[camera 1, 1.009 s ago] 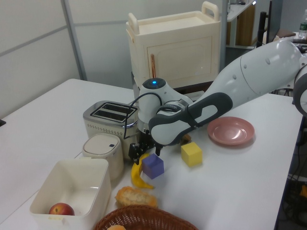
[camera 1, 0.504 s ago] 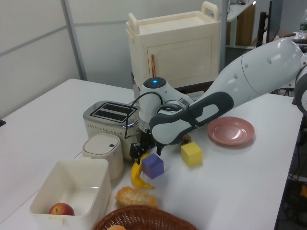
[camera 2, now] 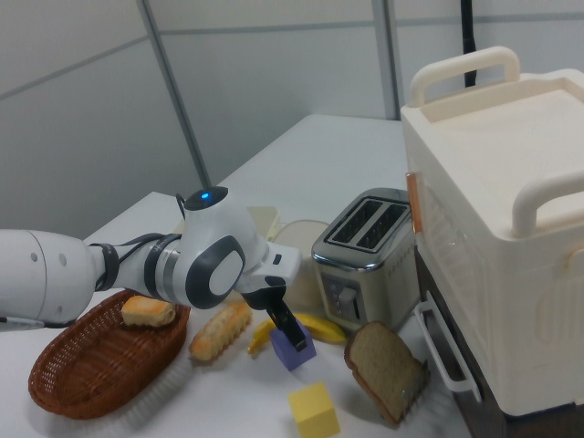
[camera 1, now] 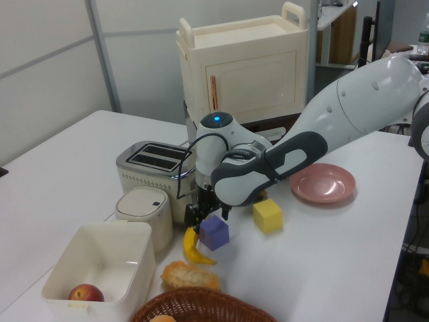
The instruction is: Put the purple cube on a plate
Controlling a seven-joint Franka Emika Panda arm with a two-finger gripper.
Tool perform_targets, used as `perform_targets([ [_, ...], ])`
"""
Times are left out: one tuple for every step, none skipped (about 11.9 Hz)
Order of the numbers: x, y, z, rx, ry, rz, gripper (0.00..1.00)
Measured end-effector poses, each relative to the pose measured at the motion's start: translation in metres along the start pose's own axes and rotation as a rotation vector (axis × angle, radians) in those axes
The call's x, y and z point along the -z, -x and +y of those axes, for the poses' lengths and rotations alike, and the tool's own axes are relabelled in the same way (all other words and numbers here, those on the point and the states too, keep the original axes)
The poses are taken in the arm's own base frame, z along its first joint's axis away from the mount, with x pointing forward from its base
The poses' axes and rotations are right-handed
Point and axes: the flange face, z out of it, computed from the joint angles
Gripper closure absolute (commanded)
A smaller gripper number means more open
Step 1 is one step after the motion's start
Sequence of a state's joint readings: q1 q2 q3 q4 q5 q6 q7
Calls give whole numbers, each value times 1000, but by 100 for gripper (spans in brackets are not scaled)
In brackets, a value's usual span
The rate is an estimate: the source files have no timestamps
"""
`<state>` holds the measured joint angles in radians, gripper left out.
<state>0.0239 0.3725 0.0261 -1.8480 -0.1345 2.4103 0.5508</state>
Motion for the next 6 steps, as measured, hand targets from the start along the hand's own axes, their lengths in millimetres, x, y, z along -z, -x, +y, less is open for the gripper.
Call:
perform_targets([
  [-2, 1, 0, 2, 3, -3, 73],
  [-3, 1, 0, 7, 7, -2, 100],
  [-3, 2, 1, 11, 11, -1, 100],
  [-3, 2, 1, 11, 11, -1, 100],
  [-1, 1, 0, 11, 10, 2, 100],
  [-1, 1, 0, 11, 10, 2, 100],
])
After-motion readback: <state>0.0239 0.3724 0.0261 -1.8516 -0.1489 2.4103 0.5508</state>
